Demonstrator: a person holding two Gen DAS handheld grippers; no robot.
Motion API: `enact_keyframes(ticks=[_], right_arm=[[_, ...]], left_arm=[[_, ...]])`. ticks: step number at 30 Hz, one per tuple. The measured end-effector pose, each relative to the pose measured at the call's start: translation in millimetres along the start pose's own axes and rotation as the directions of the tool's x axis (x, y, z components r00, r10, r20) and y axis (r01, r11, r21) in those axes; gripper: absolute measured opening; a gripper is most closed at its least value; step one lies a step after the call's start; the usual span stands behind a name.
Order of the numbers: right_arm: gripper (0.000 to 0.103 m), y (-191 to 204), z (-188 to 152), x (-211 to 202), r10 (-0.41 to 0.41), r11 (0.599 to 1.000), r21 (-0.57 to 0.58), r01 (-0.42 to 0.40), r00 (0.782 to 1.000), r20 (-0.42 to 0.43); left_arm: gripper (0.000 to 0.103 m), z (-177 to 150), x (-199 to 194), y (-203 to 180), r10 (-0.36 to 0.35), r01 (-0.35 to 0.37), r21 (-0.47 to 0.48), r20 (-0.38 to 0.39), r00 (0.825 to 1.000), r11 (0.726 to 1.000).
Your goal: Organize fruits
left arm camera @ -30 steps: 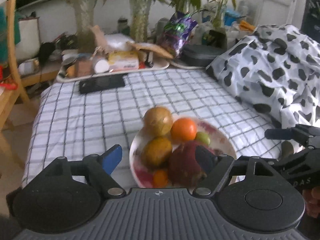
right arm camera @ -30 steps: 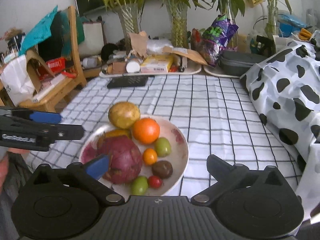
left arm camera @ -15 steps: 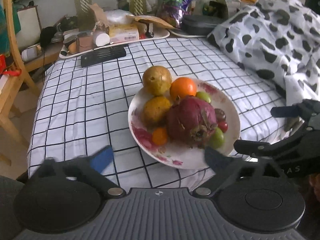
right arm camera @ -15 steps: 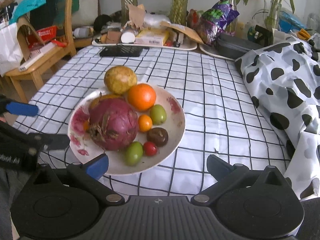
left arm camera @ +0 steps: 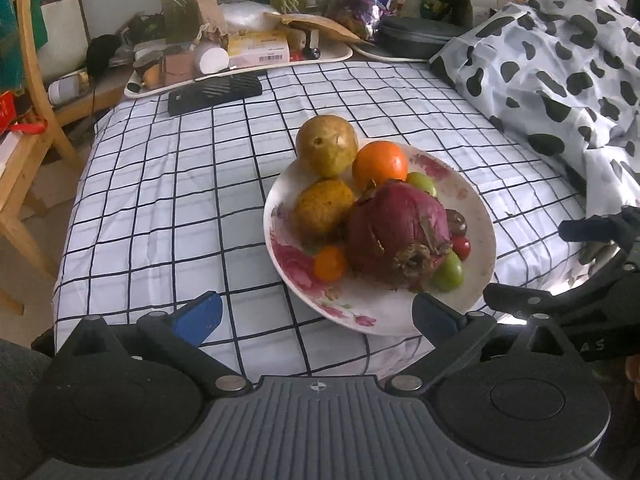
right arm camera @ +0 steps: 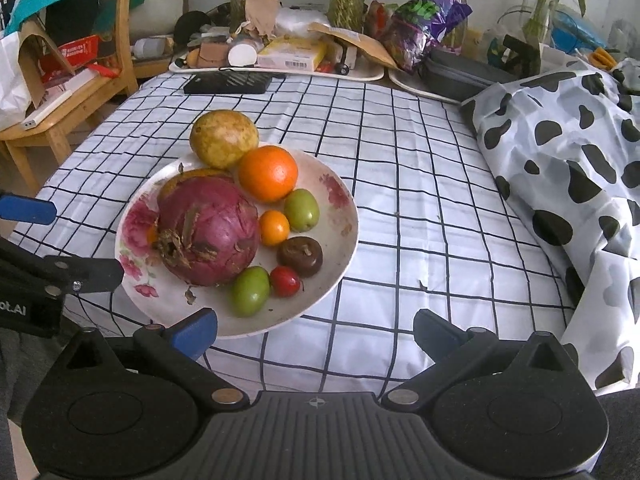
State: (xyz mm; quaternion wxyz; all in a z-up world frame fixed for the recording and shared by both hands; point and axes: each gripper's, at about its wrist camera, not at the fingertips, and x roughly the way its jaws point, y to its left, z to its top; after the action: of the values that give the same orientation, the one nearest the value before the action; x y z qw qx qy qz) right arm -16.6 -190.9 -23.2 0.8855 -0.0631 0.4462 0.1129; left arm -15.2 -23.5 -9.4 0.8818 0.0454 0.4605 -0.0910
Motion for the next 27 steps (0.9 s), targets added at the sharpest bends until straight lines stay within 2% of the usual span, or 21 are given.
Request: enact_keyframes(ticks=[19, 27], right_arm=[[0.103, -2.6, -0.4, 0.7, -0.007, 1.000, 0.001, 0.007, 1.000, -0.003], [0.103, -12.4, 1.2, -2.8, -0.039, 0.997, 0.065, 0.037, 0.999, 0.018]], left_arm=[[0.103, 0.0, 1.2, 0.8, 0.034, -0.034, -0.008, -0.003, 0.999, 0.999], [0.103, 0.0, 2.7, 3.1, 0.057, -0.057, -0.018, -0.014, 0.998, 0.998]])
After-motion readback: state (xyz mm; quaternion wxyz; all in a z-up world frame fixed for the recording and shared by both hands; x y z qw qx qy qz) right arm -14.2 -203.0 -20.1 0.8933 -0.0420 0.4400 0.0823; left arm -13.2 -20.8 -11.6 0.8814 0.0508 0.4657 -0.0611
